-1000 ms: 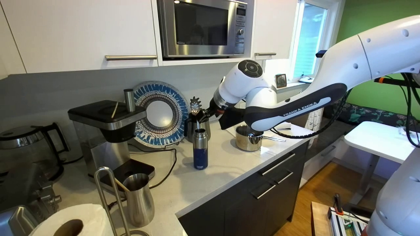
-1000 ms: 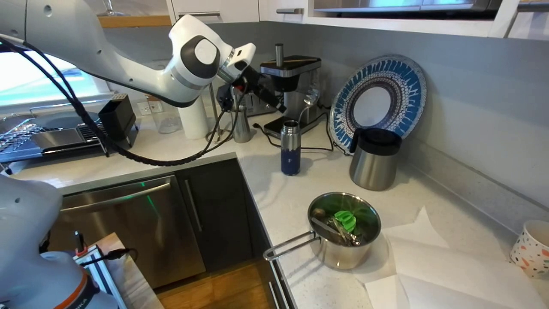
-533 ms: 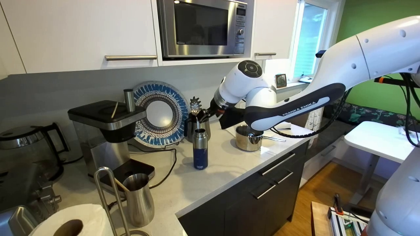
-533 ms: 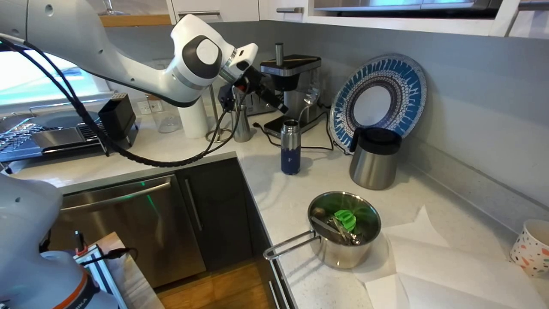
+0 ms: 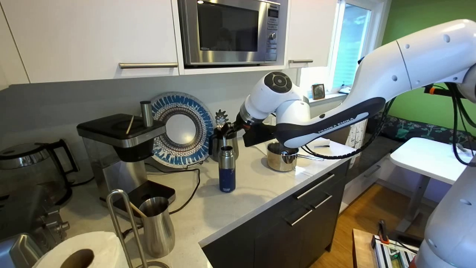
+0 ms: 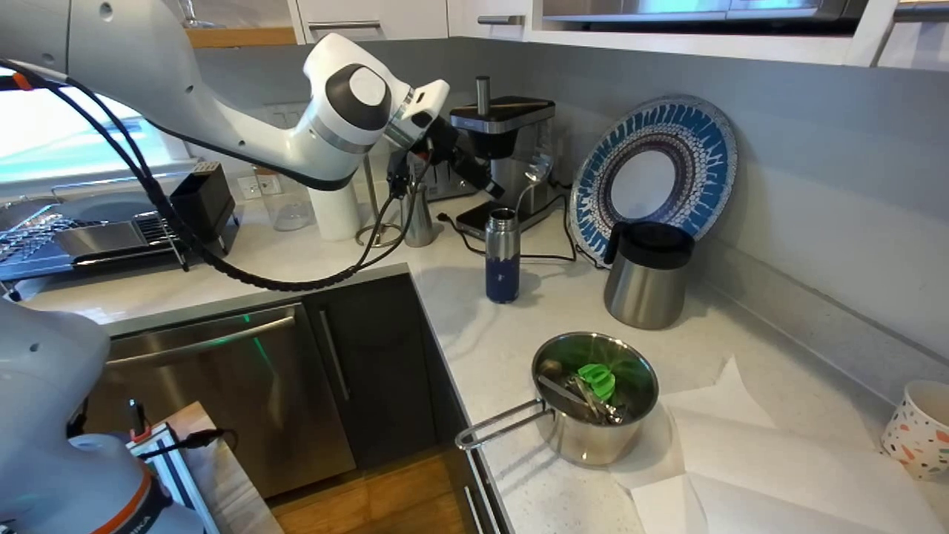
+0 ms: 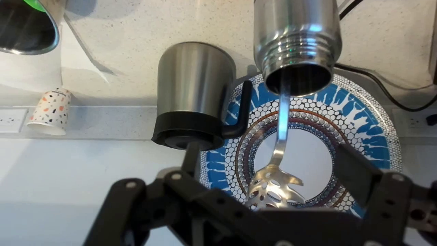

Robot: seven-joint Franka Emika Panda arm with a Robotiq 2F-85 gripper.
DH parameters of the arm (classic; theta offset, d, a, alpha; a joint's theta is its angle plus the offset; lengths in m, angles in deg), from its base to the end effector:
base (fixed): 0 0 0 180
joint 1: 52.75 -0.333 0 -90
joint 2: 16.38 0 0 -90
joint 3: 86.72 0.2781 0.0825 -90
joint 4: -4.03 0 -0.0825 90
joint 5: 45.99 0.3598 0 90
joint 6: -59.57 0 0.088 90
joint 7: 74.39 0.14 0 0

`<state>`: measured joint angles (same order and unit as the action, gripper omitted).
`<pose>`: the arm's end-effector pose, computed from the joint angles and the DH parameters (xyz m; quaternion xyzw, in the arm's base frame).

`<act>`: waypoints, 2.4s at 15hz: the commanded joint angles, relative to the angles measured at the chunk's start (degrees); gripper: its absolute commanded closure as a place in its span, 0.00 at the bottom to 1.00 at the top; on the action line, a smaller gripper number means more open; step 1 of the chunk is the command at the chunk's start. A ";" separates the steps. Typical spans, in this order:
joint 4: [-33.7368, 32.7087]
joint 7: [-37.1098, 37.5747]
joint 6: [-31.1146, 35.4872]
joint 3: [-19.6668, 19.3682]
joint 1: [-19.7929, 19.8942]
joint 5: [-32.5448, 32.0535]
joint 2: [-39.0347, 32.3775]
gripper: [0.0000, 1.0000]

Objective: Put the silver ladle on the counter

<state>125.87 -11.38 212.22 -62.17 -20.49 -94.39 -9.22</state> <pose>0.5609 -0.0596 0.4765 0.8670 -0.2585 0.3989 0.1496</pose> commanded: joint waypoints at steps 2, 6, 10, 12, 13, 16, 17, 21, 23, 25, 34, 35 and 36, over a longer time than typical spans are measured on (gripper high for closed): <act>-2.83 7.54 -0.08 0.91 0.58 -6.66 -4.64 0.00; -4.92 9.22 -0.87 0.63 0.04 -9.20 -8.08 0.00; -6.79 10.33 -0.92 0.45 -0.27 -10.53 -10.42 0.00; -7.62 10.33 -1.57 0.49 -0.53 -10.50 -11.12 0.00; -8.07 10.27 -1.85 0.48 -0.64 -10.35 -11.45 0.00; -9.19 10.82 -2.04 0.34 -0.76 -10.66 -12.35 0.12; -9.45 10.95 -2.09 0.32 -0.80 -10.78 -12.55 0.17; -10.40 12.44 -2.37 0.15 -0.91 -12.89 -13.41 0.58; -10.71 12.97 -2.14 0.19 -0.92 -13.66 -13.87 0.54; -10.82 13.32 -2.17 0.23 -0.97 -14.04 -14.23 0.49; -11.54 13.63 -2.27 0.27 -1.32 -14.41 -14.93 0.95; -11.54 13.54 -2.54 0.28 -1.41 -14.34 -14.83 0.99; -11.42 13.26 -2.74 0.35 -1.48 -14.05 -14.63 1.00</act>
<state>115.00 0.66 211.10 -61.93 -21.36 -107.34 -23.57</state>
